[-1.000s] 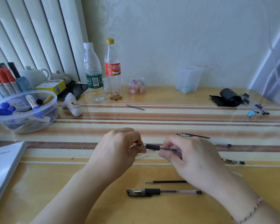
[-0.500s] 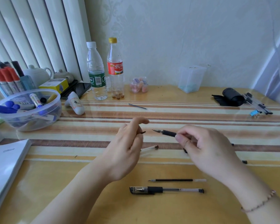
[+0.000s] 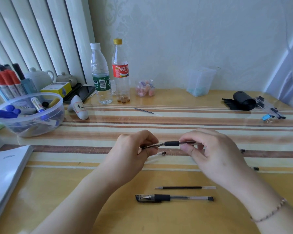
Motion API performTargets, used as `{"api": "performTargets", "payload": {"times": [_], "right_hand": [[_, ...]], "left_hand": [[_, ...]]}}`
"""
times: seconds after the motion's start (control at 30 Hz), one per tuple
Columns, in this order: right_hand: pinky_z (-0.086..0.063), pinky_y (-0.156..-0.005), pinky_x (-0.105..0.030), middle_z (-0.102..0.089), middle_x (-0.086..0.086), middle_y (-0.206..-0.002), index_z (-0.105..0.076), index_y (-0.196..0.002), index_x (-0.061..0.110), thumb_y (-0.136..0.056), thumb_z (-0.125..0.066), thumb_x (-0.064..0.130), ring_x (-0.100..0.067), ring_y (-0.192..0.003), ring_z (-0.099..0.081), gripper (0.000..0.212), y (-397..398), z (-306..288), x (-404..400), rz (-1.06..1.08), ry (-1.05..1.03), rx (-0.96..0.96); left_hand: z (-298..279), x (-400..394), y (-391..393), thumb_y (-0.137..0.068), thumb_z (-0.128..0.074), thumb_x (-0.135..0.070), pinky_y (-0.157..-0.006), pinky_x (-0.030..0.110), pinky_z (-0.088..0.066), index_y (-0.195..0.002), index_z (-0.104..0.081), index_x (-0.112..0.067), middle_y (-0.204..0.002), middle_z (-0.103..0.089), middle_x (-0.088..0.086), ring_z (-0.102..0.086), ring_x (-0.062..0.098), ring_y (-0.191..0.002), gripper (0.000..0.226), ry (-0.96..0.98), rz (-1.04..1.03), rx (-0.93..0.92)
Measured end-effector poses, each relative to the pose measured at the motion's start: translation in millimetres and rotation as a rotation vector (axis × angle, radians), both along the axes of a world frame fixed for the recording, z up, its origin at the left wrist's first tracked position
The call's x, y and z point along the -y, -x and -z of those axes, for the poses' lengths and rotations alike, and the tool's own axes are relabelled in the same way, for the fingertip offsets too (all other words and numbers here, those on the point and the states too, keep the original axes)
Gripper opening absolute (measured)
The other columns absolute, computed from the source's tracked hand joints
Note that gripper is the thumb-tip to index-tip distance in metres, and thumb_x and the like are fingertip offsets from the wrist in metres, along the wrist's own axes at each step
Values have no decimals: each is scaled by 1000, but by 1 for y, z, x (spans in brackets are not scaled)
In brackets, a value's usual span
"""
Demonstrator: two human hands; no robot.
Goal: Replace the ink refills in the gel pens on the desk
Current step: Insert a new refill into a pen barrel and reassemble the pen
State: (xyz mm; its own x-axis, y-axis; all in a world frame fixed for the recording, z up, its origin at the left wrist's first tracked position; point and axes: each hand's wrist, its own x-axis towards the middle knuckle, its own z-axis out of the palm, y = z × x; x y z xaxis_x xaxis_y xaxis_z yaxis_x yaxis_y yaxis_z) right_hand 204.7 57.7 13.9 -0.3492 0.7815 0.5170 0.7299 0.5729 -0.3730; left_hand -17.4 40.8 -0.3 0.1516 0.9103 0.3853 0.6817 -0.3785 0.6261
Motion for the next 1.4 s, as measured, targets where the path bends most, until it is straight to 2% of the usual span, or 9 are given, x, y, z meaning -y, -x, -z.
{"api": "performTargets", "payload": {"times": [0.2, 0.57, 0.63, 0.77, 0.9, 1.0, 1.07, 1.23, 1.4], "right_hand": [[-52, -56, -31, -69, 17, -78, -74, -92, 26, -85, -65, 33, -6, -63, -60, 14, 5, 0, 5, -76, -48, 16], [-49, -48, -29, -66, 12, -55, -75, -79, 27, -84, -71, 23, -9, -51, -60, 8, 8, 7, 6, -71, 7, -117], [-31, -44, -13, -52, 18, -45, -70, -75, 30, -91, -59, 29, -8, -43, -49, 20, 7, 8, 5, -97, 39, -72], [-32, -46, -15, -54, 28, -60, -59, -89, 36, -95, -35, 50, -1, -52, -50, 28, 12, 12, 8, -129, 133, 22], [-56, -65, -27, -66, 25, -85, -58, -105, 36, -87, -42, 56, 2, -79, -65, 31, 17, 10, 7, -87, 122, -53], [-55, -54, -35, -69, 26, -79, -53, -98, 39, -91, -46, 46, -3, -59, -63, 12, 22, 7, -2, -21, 107, -49], [-52, -51, -33, -67, 35, -81, -50, -96, 41, -93, -49, 40, -3, -52, -58, 3, 26, 3, -15, 70, 133, 58], [-52, -75, -34, -69, 19, -102, -65, -86, 37, -87, -62, 39, -12, -89, -64, 3, 46, -10, -65, 208, 370, 292], [-50, -78, -32, -69, 17, -107, -73, -89, 36, -84, -65, 41, -14, -101, -61, 11, 92, 0, -97, 207, 313, 267]], "left_hand": [[-3, 4, -4, -85, -70, -20, -54, 7, -37, -92, -68, -25, -61, -56, -22, -53, -1, -60, 9, -58, 35, -29], [-9, 9, -2, -85, -69, -18, -50, 30, -44, -90, -68, -26, -62, -63, -3, -54, 19, -54, 10, -125, 118, 31], [-11, 11, -3, -86, -67, -20, -50, 24, -43, -92, -67, -27, -65, -64, -6, -54, 17, -58, 9, -150, 144, 26], [-11, 8, -5, -90, -63, -16, -58, 7, -36, -96, -67, -20, -69, -61, -20, -55, 3, -63, 8, -137, 193, 73], [-11, 2, 5, -92, -61, -27, -62, 8, -38, -97, -66, -24, -76, -61, -20, -54, 3, -70, 8, -97, 99, 201], [-10, -6, 16, -90, -54, -48, -72, 12, -42, -114, -60, -28, -112, -54, -16, -55, 4, -90, 32, -102, -77, 350], [-9, -13, 30, -93, -52, -42, -74, 20, -44, -112, -60, -26, -117, -52, -8, -55, 4, -88, 27, -64, -302, 456], [-2, -20, 52, -93, -51, -29, -87, 44, -48, -104, -60, -28, -116, -51, -6, -54, 23, -100, 14, 112, -544, 355], [-1, -17, 47, -93, -47, -33, -92, 45, -41, -108, -56, -33, -122, -47, -9, -45, 22, -108, 18, 208, -571, 178]]}}
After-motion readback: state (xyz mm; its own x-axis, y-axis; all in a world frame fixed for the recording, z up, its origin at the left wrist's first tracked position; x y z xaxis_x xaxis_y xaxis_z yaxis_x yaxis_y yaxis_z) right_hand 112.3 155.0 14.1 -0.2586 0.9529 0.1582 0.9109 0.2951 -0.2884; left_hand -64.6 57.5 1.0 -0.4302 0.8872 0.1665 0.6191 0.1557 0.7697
